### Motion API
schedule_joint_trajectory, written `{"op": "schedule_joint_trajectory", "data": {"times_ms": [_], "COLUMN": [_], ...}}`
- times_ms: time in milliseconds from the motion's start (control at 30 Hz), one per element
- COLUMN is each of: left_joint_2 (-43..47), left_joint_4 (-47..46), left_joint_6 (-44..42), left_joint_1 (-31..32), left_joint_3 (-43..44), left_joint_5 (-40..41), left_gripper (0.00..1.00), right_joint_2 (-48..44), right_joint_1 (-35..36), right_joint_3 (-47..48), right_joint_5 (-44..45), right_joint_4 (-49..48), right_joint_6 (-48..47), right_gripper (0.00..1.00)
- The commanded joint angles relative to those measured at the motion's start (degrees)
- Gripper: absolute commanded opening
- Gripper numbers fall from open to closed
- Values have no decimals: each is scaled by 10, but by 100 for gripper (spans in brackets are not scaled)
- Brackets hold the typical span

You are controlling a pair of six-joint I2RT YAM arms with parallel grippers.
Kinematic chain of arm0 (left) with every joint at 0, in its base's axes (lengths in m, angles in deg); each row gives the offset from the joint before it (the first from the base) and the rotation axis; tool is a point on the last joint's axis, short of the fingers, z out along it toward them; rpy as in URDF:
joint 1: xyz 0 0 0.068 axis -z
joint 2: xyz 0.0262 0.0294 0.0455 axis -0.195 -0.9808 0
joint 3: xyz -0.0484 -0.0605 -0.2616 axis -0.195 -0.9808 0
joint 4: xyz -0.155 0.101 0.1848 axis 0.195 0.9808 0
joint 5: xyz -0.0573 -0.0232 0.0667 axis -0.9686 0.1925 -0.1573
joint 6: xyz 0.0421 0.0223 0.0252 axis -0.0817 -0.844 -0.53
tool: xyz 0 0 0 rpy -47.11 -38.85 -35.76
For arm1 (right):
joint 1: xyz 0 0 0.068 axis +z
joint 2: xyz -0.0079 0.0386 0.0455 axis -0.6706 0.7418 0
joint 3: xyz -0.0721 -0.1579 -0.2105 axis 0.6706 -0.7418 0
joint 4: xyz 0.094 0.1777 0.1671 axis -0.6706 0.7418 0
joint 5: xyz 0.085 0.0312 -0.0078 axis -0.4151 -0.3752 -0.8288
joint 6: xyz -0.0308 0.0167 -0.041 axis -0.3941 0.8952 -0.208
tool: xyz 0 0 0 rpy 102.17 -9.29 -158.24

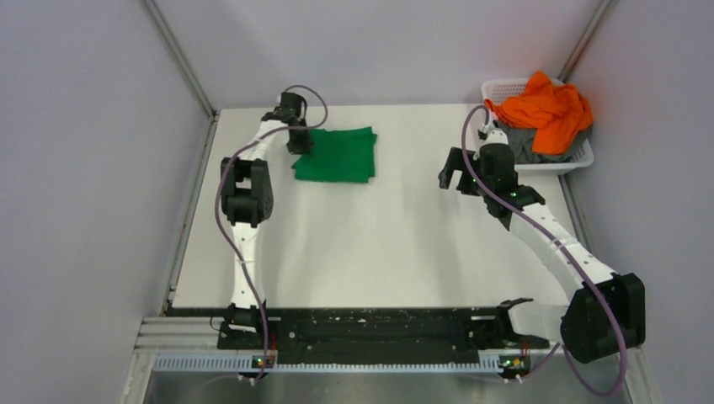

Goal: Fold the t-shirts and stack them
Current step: Put the neatly folded tshirt into the corner of the board with the left arm

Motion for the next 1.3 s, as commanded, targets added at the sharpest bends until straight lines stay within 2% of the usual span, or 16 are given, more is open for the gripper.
{"op": "schedule_joint_trajectory", "data": {"times_ms": [0,133,267,367,567,633,733,800,867,967,1067,1133,1267], "left_joint_2": [53,40,1,6,-2,-6,-11,-14,-8,5,7,16,54], "left_joint_4": [-9,-24,-28,-98,-193,-212,-226,-216,-205,-185,-129,-92,-78], "left_joint_6": [-86,-145,-158,-205,-248,-250,-254,-248,-233,-220,-165,-124,-36], "left_joint_1": [-86,-133,-172,-171,-173,-175,-175,-175,-175,-174,-179,-185,-196], "left_joint_3": [10,44,108,91,105,112,125,137,135,125,139,138,68], "left_joint_5": [129,168,184,233,305,313,320,324,320,292,251,190,63], "left_gripper": [0,0,0,0,2,7,23,41,54,96,99,99,99], "right_joint_2": [-9,17,38,48,59,61,62,61,59,50,33,19,-16], "right_joint_1": [-4,-3,-4,-3,-3,-4,-4,-3,-4,-3,-5,-10,-29], "right_joint_3": [0,10,22,34,50,50,52,52,52,50,42,31,-3], "right_joint_5": [37,40,37,40,51,56,63,66,72,89,106,114,99], "right_joint_4": [6,13,18,21,34,39,49,55,59,63,60,54,38], "right_joint_6": [-15,-14,-12,-13,-13,-13,-14,-13,-13,-6,8,18,29], "right_gripper": [99,99,99,99,99,99,99,99,99,99,99,99,99]}}
